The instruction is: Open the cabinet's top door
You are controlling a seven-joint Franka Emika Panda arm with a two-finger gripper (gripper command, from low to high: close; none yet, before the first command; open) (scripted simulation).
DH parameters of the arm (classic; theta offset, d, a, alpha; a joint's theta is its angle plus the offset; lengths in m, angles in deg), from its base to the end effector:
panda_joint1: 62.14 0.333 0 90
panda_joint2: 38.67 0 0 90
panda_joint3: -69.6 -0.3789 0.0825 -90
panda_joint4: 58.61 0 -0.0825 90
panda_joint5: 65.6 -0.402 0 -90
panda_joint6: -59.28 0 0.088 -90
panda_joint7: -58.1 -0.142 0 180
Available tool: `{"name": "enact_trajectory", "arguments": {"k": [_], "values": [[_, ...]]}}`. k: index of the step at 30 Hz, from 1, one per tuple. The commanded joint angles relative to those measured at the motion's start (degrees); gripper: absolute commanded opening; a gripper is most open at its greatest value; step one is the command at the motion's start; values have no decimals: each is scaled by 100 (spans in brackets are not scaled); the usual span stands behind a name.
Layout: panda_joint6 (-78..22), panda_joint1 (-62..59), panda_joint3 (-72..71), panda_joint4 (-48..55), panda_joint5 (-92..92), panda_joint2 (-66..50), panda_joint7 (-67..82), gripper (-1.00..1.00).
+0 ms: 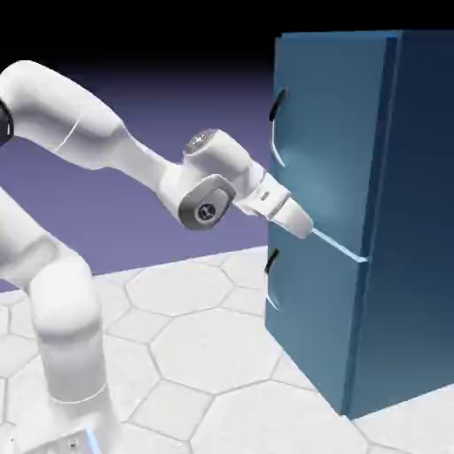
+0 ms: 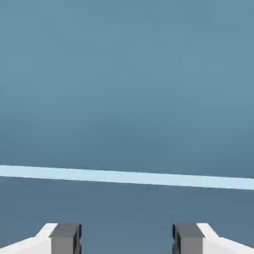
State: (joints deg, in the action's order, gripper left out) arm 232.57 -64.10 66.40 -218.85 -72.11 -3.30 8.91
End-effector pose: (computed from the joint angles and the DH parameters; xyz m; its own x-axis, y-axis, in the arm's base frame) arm 0.3894 0.0017 0.4987 0.3918 -0.8074 0.4412 -0.5357 -0.5901 -0.6040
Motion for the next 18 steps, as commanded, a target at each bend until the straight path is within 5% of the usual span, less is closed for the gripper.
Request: {"name": "enact_trajectory", "arguments": {"k": [1,18], "values": [[-27,-98,-119,28,-242,100,-250,0],[-479,-1768,-2131,509,-4343,1805,-4486,0]]}}
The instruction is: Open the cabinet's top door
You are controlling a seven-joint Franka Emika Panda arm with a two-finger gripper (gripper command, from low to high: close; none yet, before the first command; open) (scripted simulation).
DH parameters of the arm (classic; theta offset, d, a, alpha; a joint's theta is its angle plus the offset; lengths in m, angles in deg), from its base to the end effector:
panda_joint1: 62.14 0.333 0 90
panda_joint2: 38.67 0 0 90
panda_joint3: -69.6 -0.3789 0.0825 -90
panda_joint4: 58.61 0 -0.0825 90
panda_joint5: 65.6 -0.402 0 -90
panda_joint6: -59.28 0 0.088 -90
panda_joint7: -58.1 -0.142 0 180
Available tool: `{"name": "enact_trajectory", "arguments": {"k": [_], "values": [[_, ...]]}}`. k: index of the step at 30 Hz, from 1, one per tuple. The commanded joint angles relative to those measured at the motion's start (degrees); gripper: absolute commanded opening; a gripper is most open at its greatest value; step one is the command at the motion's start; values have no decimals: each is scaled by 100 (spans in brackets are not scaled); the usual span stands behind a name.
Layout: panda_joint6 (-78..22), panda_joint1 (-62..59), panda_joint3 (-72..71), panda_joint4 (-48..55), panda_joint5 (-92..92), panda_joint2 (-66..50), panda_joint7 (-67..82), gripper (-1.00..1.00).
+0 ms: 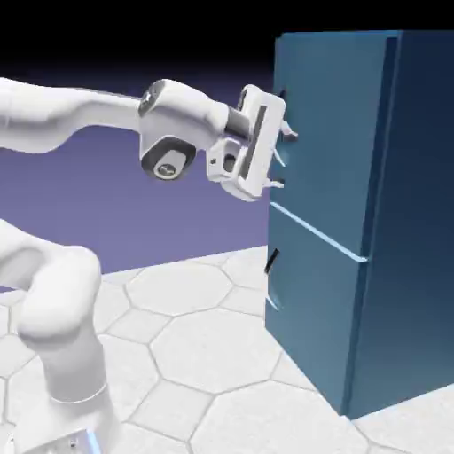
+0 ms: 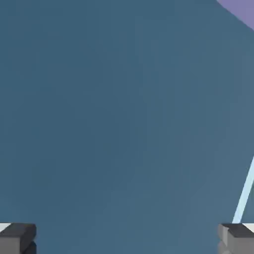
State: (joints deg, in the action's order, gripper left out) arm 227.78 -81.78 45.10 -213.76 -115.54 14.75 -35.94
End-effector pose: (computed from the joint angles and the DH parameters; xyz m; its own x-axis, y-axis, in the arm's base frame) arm 0.3325 0.0261 0.6127 -0.2764 -0.7960 -0.5385 -0.2893 0.6033 -0.7432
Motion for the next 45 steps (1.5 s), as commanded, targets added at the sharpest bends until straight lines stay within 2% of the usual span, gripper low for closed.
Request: {"name": "enact_trajectory", "arguments": {"k": [1,29,36,37,38,45], "values": [[-27,-98,-119,28,-242,100,-250,0],[-768,-2836,-3418,816,-6967,2896,-7196,0],[-1399,-4030,-3694,1406,-7542,3079,-7173,0],[-1399,-4030,-3694,1406,-7542,3079,-7173,-100],[-1399,-4030,-3694,1406,-7542,3079,-7173,-100],[-3136,-3692,-2979,294,-7708,4034,-6993,-100]]}}
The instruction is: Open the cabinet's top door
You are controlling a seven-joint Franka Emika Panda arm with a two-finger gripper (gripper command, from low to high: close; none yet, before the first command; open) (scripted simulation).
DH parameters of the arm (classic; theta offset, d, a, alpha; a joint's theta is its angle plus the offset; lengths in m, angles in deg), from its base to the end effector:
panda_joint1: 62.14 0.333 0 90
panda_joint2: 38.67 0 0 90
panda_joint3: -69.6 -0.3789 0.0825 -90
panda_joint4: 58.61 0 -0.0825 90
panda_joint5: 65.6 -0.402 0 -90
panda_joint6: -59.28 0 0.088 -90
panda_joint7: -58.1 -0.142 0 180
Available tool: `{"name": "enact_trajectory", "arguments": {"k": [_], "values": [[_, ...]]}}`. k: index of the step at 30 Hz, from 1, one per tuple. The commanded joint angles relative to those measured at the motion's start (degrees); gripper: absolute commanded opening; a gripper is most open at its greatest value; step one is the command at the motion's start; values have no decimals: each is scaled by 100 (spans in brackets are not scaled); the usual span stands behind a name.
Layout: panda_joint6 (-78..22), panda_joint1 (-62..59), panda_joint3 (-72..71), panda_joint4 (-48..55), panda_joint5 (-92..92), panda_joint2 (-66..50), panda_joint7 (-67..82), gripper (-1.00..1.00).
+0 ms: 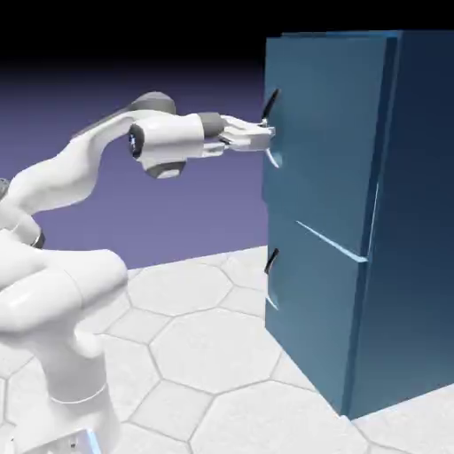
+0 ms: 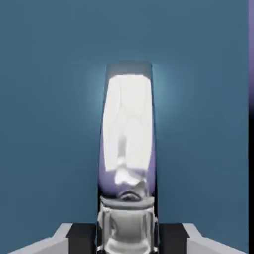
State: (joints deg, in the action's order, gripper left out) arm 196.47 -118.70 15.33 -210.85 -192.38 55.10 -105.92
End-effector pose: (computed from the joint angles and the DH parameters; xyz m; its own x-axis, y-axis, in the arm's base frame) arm 0.3404 0.1540 0.5713 -0.0750 0.7017 -0.7085 -0.0729 0.7048 0.7057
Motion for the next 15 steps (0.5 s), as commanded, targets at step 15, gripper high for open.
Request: {"name": "enact_trajectory", "arguments": {"k": [15], "values": [[-2918,1033,3086,-1669,1658,-273,1724,-100]]}}
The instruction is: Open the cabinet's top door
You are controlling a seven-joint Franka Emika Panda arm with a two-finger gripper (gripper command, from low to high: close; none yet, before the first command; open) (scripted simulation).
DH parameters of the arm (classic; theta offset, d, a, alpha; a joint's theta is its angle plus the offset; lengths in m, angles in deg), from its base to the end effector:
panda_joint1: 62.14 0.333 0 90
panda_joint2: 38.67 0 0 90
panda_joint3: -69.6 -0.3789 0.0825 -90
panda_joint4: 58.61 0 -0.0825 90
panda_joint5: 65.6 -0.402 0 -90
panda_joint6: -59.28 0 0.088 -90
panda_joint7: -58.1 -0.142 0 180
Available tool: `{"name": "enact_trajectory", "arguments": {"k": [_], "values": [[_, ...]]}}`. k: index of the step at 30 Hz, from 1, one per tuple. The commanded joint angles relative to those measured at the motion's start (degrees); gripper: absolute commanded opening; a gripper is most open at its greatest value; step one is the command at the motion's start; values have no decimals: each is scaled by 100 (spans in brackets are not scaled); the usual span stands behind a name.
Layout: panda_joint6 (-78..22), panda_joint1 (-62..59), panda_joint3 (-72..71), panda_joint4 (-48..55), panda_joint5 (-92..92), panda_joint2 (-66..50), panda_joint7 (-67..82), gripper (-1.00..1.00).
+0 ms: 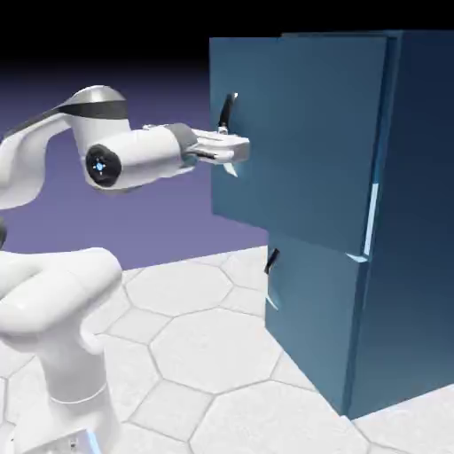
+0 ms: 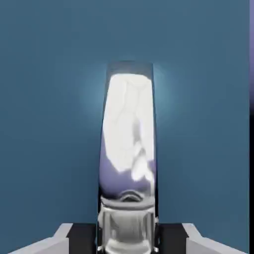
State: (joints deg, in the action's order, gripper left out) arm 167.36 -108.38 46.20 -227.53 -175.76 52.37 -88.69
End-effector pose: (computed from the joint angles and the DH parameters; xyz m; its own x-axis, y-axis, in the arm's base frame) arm 0.2321 0.0649 0.5718 -0.3513 0.6137 -0.7071 -0.3510 0.6138 0.7071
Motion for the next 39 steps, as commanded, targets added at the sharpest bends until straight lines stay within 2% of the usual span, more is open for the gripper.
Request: {"name": "enact_trajectory", "arguments": {"k": [1,9,17,26,39], "values": [[-165,1,206,-28,158,-61,84,-100],[-1429,-44,1868,31,1573,-857,795,-100],[-2789,160,3492,681,3167,-2333,1658,-100],[-4248,936,4922,1982,4553,-4202,2536,-100],[-6631,2466,6674,4445,5642,-6902,3853,-100]]}}
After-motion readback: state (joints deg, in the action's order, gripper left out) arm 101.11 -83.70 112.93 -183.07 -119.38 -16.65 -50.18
